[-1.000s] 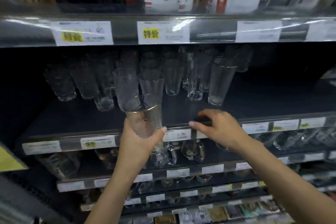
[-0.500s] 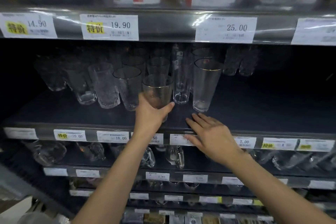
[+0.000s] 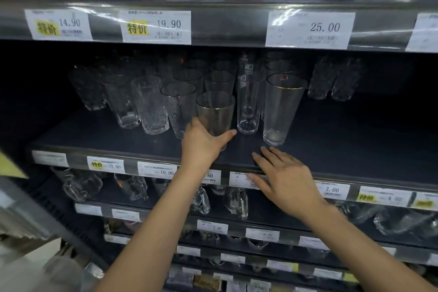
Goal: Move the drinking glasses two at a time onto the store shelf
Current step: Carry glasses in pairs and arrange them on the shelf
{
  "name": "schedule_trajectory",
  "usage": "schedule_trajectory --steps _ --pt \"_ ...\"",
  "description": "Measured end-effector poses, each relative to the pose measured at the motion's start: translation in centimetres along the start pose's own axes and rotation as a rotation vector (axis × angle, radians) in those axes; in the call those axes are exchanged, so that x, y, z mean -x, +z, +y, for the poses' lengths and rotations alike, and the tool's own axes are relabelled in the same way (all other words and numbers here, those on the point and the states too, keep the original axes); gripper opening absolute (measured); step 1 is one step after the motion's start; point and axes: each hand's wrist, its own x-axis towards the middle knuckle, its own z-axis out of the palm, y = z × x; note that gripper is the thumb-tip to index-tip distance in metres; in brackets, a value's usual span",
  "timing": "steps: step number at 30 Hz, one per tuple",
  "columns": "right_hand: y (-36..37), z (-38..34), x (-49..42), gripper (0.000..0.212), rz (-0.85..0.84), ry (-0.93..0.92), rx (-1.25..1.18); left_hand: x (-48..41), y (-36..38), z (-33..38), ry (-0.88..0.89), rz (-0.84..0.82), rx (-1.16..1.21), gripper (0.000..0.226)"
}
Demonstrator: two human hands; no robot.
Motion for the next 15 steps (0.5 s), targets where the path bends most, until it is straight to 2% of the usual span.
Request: schedule_trajectory --steps 7,15 --pt "0.0 -0.16 0.15 0.056 0.023 0.009 0.005 -0.14 -0.11 0.78 -0.046 0.057 -0.041 0.079" --pt "-0.01 -0.31 0.27 0.056 0.038 0.014 0.02 -1.03 0.31 0.22 -0.042 0.045 -0.024 0.065"
